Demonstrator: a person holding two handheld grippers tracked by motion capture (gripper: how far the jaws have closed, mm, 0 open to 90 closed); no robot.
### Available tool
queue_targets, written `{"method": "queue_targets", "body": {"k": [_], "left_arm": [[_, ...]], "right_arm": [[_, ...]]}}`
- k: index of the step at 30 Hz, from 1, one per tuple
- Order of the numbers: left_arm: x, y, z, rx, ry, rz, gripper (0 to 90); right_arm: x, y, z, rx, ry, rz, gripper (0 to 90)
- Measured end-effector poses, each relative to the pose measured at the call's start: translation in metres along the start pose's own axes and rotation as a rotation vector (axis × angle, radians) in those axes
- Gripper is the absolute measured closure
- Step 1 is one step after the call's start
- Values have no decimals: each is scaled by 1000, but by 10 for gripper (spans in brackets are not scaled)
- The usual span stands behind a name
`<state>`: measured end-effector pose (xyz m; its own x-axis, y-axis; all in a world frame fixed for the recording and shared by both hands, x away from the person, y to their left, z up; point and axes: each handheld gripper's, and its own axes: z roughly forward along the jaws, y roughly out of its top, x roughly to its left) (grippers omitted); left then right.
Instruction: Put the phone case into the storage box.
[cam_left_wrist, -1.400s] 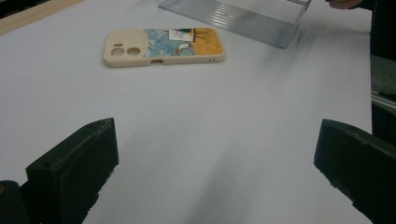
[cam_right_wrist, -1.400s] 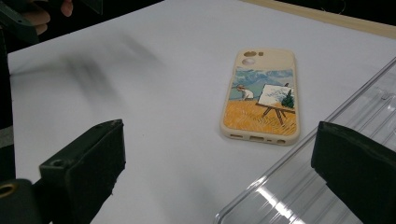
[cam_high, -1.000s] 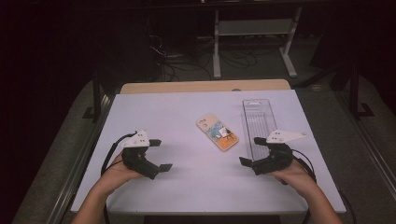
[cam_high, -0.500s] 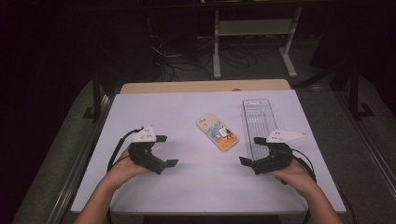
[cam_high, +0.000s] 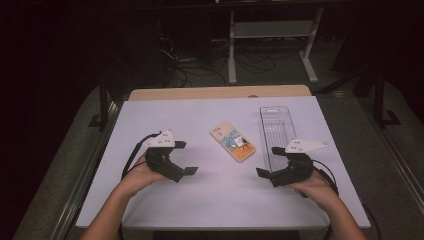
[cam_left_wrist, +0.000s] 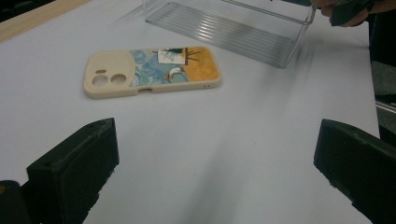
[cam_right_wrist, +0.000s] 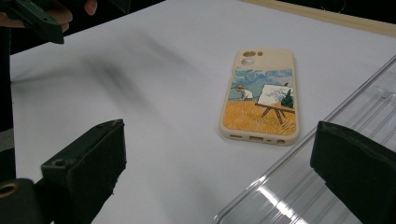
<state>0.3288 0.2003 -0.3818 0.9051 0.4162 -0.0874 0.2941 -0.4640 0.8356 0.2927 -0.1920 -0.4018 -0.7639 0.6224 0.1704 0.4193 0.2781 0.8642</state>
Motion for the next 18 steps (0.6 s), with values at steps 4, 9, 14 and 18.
{"method": "queue_targets", "body": {"k": [4,9,14,18], "left_arm": [[0,5,5,-4,-9,6,0],[0,12,10,-6,-15,10,3],[1,16,14,-10,-17,13,3],[2,20,18,-8,-19,23,3]], "right_arm": [[0,0,0,-2,-1,0,28],[0,0,0,0,0,0,28],[0,0,0,-1,0,2,27],[0,0,0,-2,0,0,27]]}}
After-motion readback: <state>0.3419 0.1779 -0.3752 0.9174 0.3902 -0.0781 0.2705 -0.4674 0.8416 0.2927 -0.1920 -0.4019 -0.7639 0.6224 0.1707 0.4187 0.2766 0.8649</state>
